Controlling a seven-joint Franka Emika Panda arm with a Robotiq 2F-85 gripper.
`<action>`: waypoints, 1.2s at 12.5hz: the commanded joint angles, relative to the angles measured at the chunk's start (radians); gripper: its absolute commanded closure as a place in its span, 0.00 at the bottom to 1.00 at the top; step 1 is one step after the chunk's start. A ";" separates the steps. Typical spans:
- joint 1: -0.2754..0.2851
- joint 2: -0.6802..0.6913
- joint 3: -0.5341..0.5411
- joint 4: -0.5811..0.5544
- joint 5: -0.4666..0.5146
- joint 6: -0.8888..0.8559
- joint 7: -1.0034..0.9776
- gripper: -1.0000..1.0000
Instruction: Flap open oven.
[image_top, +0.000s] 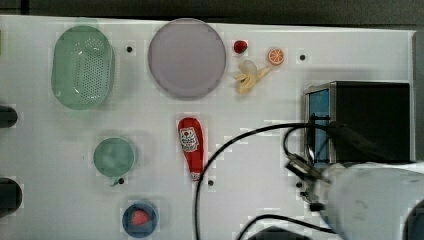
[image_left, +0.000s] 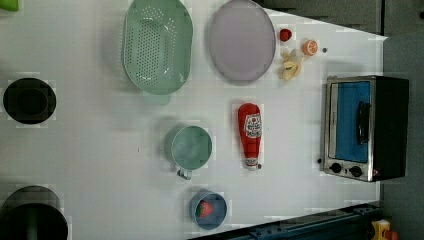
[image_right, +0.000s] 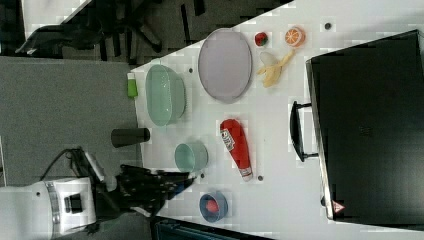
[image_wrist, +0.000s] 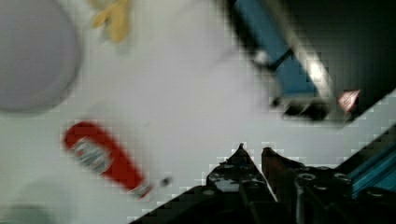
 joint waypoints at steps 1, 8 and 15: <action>-0.017 0.052 -0.063 -0.046 -0.019 0.070 -0.342 0.82; -0.019 0.276 -0.172 -0.061 -0.019 0.406 -0.675 0.82; -0.019 0.456 -0.192 -0.116 -0.013 0.568 -0.684 0.82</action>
